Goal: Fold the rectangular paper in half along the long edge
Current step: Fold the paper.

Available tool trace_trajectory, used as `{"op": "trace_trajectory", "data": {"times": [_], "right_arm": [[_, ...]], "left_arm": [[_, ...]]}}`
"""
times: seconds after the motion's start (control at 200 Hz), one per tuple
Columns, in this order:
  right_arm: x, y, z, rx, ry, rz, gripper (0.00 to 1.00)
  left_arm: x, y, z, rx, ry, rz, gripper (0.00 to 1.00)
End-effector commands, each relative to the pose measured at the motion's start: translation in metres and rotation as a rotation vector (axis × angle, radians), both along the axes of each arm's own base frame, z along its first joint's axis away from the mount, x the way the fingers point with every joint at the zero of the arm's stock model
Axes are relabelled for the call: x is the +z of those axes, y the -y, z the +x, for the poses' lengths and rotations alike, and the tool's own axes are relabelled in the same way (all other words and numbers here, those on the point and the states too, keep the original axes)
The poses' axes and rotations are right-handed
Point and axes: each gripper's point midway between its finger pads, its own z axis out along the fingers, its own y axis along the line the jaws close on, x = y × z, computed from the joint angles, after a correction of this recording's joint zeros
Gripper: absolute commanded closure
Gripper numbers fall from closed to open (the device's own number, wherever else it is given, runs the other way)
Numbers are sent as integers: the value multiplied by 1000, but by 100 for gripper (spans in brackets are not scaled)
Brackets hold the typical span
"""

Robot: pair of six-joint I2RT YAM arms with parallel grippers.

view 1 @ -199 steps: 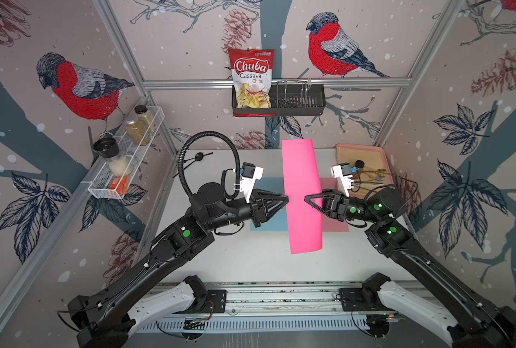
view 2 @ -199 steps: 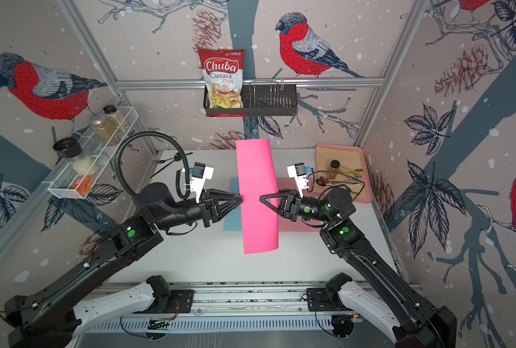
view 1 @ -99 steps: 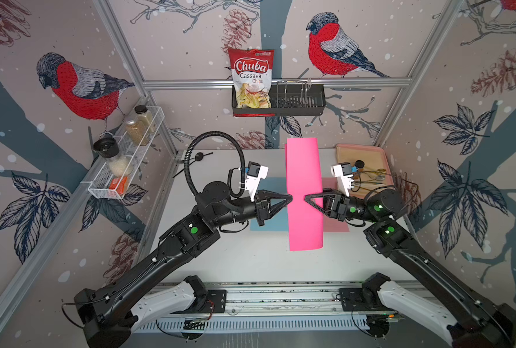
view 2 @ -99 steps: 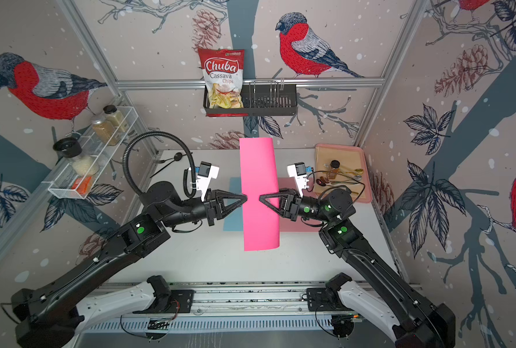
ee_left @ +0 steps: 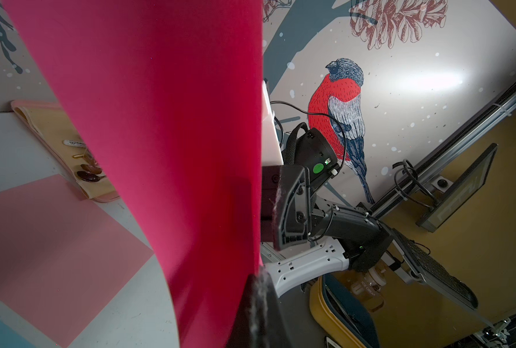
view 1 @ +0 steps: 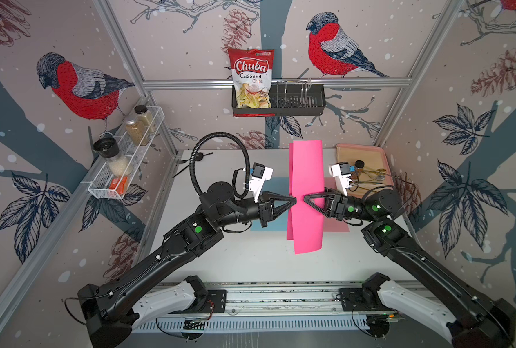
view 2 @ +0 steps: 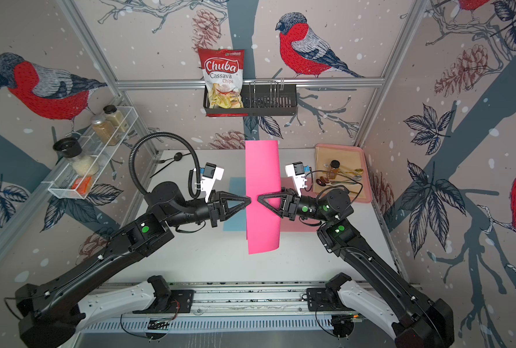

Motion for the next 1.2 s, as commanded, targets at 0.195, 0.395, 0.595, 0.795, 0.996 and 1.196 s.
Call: {"op": "trace_trajectory", "data": {"times": [0.195, 0.395, 0.595, 0.795, 0.996, 1.196], "right_arm": [[7, 0, -4, 8, 31, 27, 48], [5, 1, -7, 8, 36, 12, 57], [5, 3, -9, 0, 47, -15, 63], [6, 4, -10, -1, 51, -20, 66], [7, 4, -11, 0, 54, -17, 68], [10, 4, -14, 9, 60, -9, 70]], "left_arm": [[12, 3, -2, -5, 43, -38, 100], [13, 0, -2, 9, 53, -27, 100], [11, -1, -1, 20, 52, -14, 100], [11, -1, -1, 19, 53, -15, 100], [11, 0, 0, 16, 51, -17, 100], [7, 1, 1, 17, 47, -13, 100]]}}
